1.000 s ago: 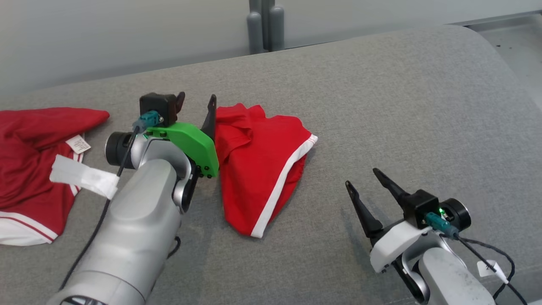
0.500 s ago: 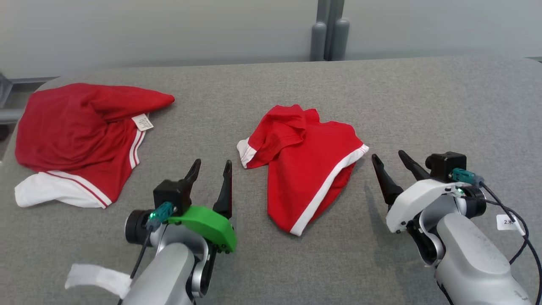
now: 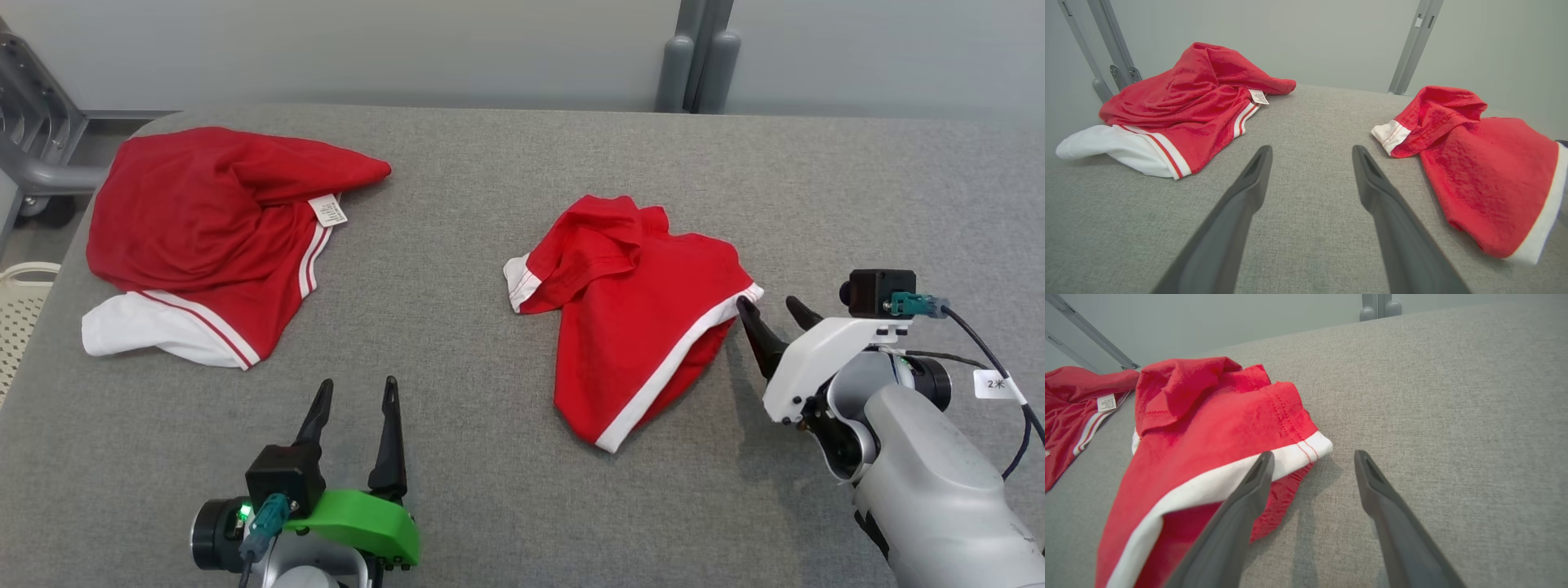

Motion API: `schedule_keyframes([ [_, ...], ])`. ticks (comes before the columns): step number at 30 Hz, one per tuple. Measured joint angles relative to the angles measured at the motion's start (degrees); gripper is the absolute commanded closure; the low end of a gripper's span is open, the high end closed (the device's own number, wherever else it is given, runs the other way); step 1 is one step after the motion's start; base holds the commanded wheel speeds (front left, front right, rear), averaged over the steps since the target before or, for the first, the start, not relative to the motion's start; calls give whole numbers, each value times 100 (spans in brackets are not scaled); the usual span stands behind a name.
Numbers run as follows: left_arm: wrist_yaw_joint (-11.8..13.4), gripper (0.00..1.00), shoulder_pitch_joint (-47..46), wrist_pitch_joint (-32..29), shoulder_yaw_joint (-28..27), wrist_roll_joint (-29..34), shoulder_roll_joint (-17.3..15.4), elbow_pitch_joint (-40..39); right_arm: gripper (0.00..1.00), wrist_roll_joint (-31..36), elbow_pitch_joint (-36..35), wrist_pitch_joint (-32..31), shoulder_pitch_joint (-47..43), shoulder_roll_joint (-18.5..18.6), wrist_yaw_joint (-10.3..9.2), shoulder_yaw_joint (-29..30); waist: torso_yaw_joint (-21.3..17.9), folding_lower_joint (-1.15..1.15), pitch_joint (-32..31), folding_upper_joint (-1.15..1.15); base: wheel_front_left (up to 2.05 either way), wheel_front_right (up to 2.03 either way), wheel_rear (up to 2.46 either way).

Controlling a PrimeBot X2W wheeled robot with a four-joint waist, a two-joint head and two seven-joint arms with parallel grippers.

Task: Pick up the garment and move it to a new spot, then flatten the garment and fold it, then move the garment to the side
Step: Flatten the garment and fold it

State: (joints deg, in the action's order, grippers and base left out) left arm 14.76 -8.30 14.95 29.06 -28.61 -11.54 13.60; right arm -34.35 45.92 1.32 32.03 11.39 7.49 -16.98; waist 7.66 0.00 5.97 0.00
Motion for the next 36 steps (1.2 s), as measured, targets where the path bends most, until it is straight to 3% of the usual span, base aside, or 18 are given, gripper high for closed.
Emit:
schedule_keyframes([
  [4,47,0,37,-24,-59,-10,-74,-18,0,-62,168,-43,43,42,0,-111,53,0,29,0,0,0,0],
  [6,66,0,39,-36,-62,-11,-98,-34,18,-123,222,-74,97,37,0,-177,70,0,51,0,0,0,0],
  [10,89,0,37,-85,-52,-11,-148,-57,25,-208,307,-169,226,46,0,-311,90,0,108,0,0,0,0],
  [17,89,0,32,-144,4,-11,-163,-56,54,-394,489,-174,367,66,0,-421,107,0,128,0,0,0,0],
  [21,89,0,30,-160,40,-18,-169,-57,58,-493,614,-157,398,59,0,-480,127,0,141,0,0,0,0],
  [25,89,0,25,-176,56,-18,-181,-64,75,-616,670,-121,464,32,0,-545,146,0,159,0,0,0,0],
  [27,89,0,11,-177,60,-18,-186,-68,97,-649,680,-83,483,42,0,-592,157,0,181,0,0,0,0],
  [28,89,0,3,-177,60,-19,-186,-68,100,-659,691,-64,493,55,0,-614,163,0,187,0,0,0,0],
  [36,96,0,7,-175,64,-59,-185,-8,100,-849,649,65,590,168,0,-757,154,0,145,0,0,0,0],
])
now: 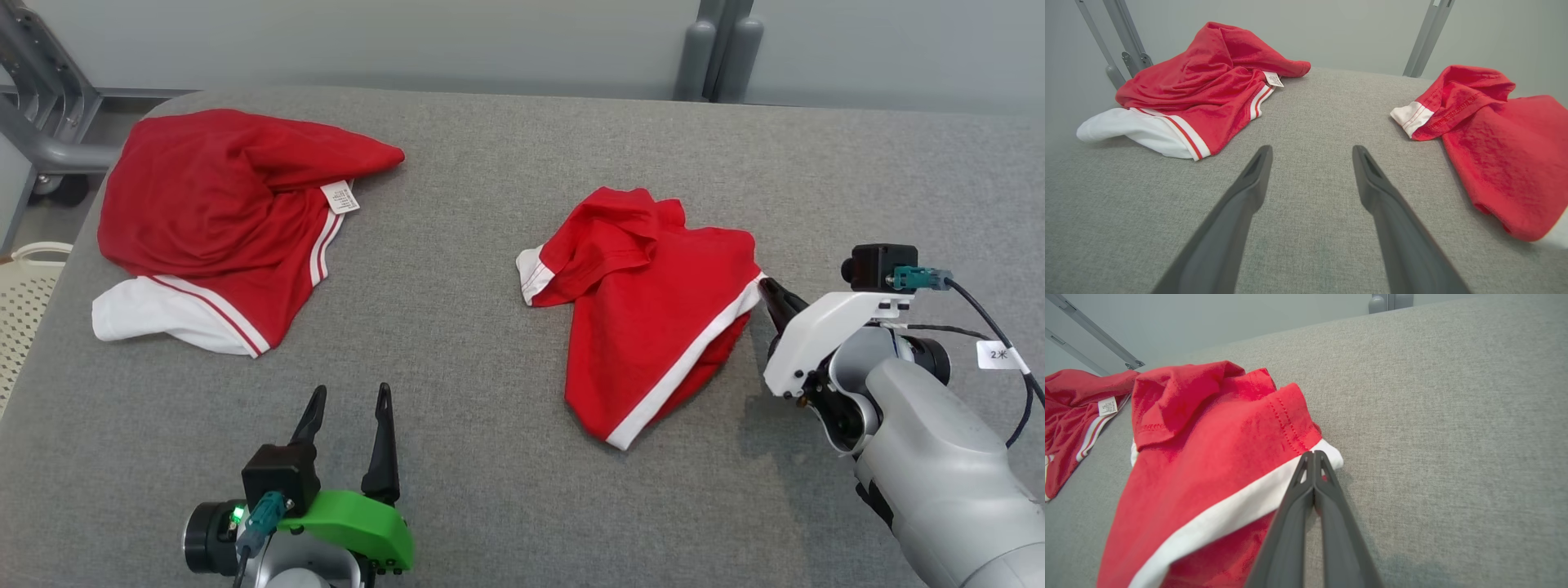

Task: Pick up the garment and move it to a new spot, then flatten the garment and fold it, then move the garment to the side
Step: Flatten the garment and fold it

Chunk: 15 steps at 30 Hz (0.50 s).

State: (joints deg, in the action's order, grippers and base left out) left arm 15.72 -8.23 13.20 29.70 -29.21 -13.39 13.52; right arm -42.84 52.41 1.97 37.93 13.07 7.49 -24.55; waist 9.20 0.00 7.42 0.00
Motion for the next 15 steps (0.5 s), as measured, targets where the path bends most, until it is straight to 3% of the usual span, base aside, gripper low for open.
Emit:
schedule_keyframes([
  [15,26,0,31,48,21,-60,43,42,100,-142,-434,-35,160,325,0,-345,-108,0,-167,0,0,0,0],
])
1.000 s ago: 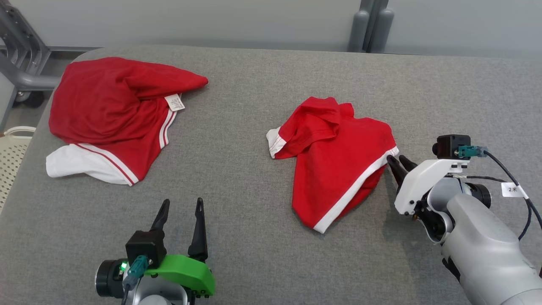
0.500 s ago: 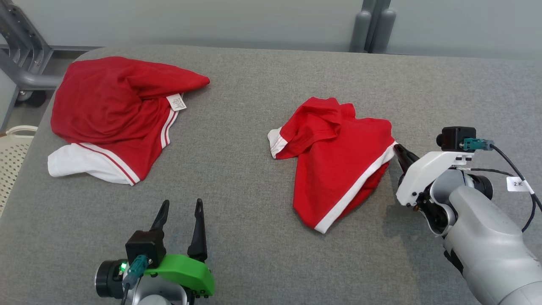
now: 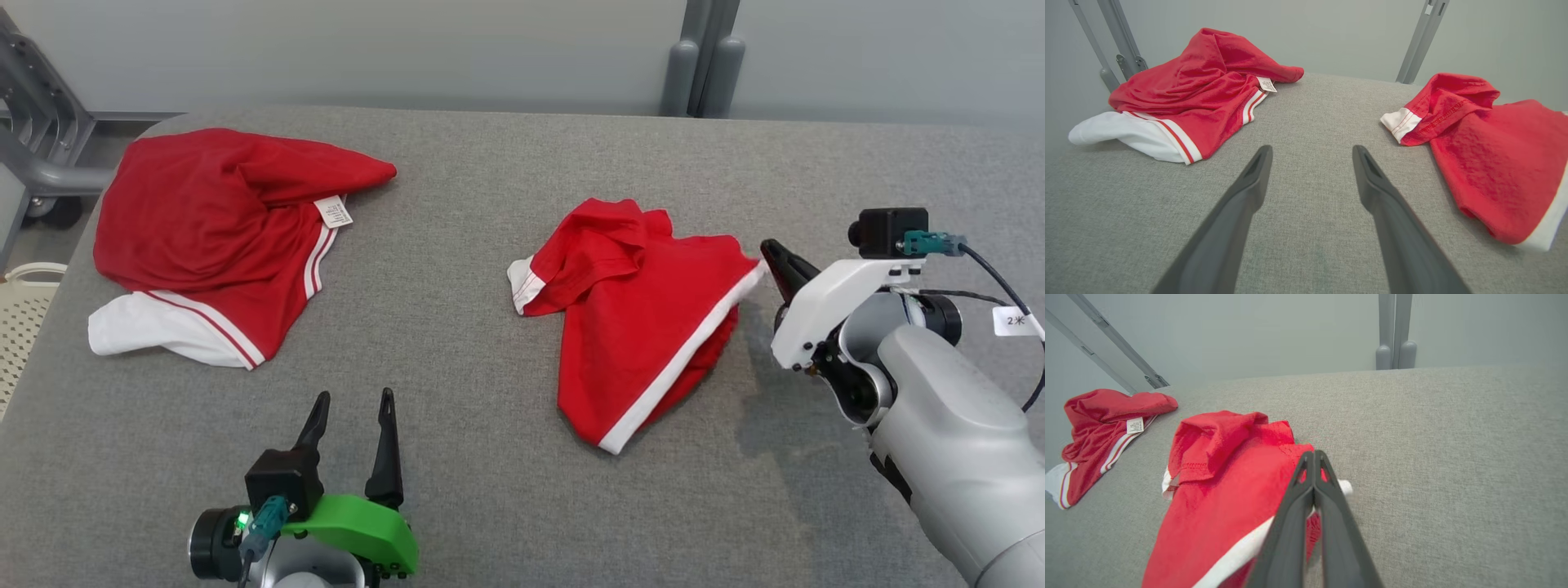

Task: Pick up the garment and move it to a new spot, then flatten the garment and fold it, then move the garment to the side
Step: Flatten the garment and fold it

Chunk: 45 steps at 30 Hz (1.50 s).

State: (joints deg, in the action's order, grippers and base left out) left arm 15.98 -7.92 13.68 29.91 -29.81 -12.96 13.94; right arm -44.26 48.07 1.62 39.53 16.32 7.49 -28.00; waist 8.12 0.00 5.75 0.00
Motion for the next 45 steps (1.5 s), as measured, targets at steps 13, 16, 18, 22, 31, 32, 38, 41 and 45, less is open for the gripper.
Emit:
schedule_keyframes([
  [13,-111,0,177,58,90,-192,312,112,100,12,-1651,-1169,580,589,0,-238,76,0,-384,0,0,0,0],
  [16,-141,0,213,79,156,-191,375,155,29,310,-1560,-1369,420,817,0,-119,146,0,-490,0,0,0,0],
  [18,-176,0,261,86,199,-190,386,175,0,342,-1517,-1445,154,842,0,-81,216,0,-547,0,0,0,0],
  [22,-182,0,333,87,201,-190,338,170,0,437,-1506,-1583,-287,900,1,-159,344,0,-615,0,0,0,0],
  [31,-218,0,115,52,230,-183,341,109,0,866,-1222,-1801,-504,1259,1,-695,533,0,-174,0,0,0,0],
  [32,-240,0,74,53,232,-183,342,116,0,870,-1210,-1820,-475,1296,0,-761,548,0,-110,0,0,0,0],
  [38,-271,0,-135,58,199,-180,349,171,0,886,-1144,-1753,-208,1438,0,-1042,662,0,214,0,0,0,0],
  [41,-287,0,-176,62,200,-174,365,214,0,832,-1088,-1704,-129,1478,0,-1171,737,0,297,0,0,0,0],
  [45,-296,0,-213,86,219,-155,404,265,0,711,-1034,-1577,-63,1477,0,-1330,810,0,338,0,0,0,0],
])
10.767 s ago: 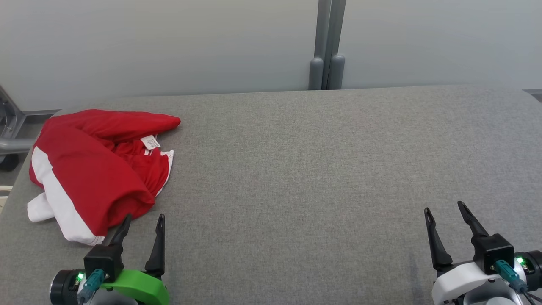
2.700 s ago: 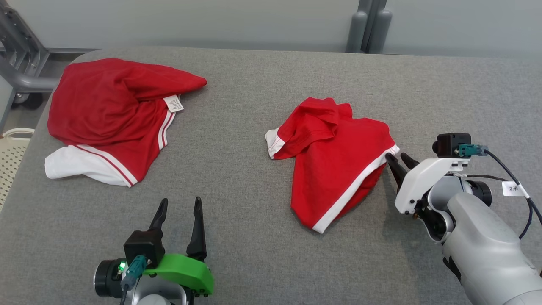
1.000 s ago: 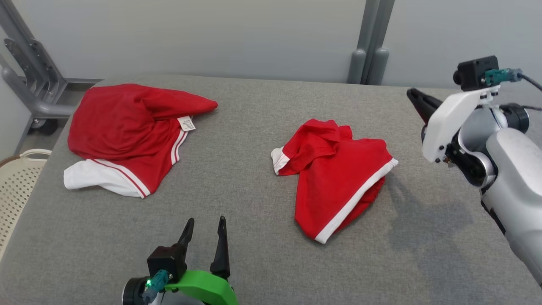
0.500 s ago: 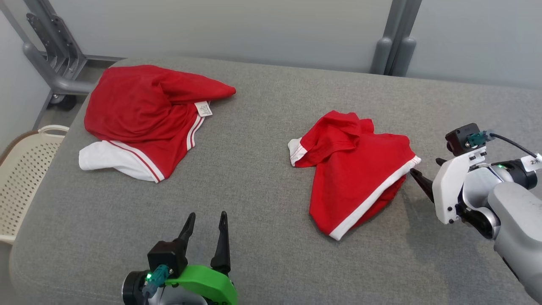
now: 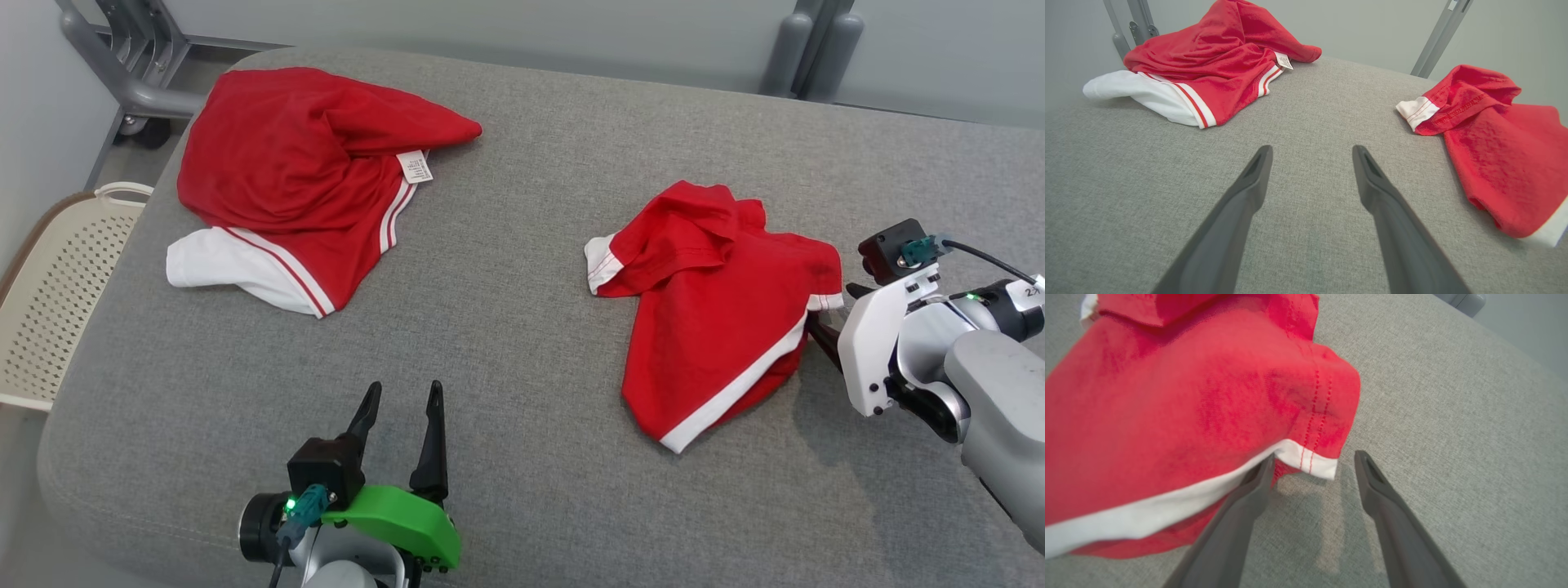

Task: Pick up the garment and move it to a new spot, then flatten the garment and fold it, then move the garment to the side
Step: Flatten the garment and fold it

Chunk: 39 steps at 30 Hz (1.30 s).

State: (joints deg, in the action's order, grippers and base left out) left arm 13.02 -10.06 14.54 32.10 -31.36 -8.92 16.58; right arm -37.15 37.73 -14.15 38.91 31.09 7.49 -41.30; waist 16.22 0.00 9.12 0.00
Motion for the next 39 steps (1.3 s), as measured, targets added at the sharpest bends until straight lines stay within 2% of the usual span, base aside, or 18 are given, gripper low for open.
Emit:
schedule_keyframes([
  [5,-14,0,4,13,23,15,2,60,2,-83,89,165,37,-19,0,-193,-1,0,-32,0,0,0,0],
  [6,-14,0,10,14,22,15,-1,67,53,-112,107,170,47,-34,0,-236,-7,0,-45,0,0,0,0],
  [7,-13,0,17,14,11,14,-14,66,87,-141,116,172,59,-55,0,-266,-23,0,-59,0,0,0,0],
  [8,-9,0,21,14,0,14,-30,64,100,-172,110,176,89,-64,0,-294,-42,0,-65,0,0,0,0],
  [13,18,0,31,16,-30,14,-44,64,100,-359,-136,213,204,79,0,-509,-130,0,-95,0,0,0,0],
  [18,33,0,97,19,-49,-3,-49,66,100,-795,-712,116,280,272,0,-637,-223,0,-197,0,0,0,0],
  [21,42,0,126,23,-73,-22,-57,53,100,-1352,-1299,-202,325,447,0,-614,-270,0,-273,0,0,0,0],
  [23,55,0,132,23,-81,-29,-60,40,100,-1978,-1803,-538,384,525,0,-469,-295,0,-320,0,0,0,0],
  [25,59,0,148,23,-97,-37,-58,32,100,-2658,-2270,-782,497,554,0,-136,-307,0,-369,0,0,0,0],
  [28,60,0,202,24,-102,-38,-44,24,100,-3232,-2696,-1181,836,630,-1,358,-295,0,-441,0,0,0,0],
  [33,58,0,266,27,-89,-62,27,48,100,-3634,-2750,-1677,1422,318,-1,934,-223,0,-565,0,0,0,0],
  [38,34,0,318,42,-94,-74,101,73,100,-3381,-1960,-1902,2096,-390,-1,1262,-107,0,-678,0,0,0,0],
  [39,34,0,318,42,-94,-74,101,73,100,-3381,-1960,-1902,2096,-390,-1,1262,-107,0,-678,0,0,0,0],
])
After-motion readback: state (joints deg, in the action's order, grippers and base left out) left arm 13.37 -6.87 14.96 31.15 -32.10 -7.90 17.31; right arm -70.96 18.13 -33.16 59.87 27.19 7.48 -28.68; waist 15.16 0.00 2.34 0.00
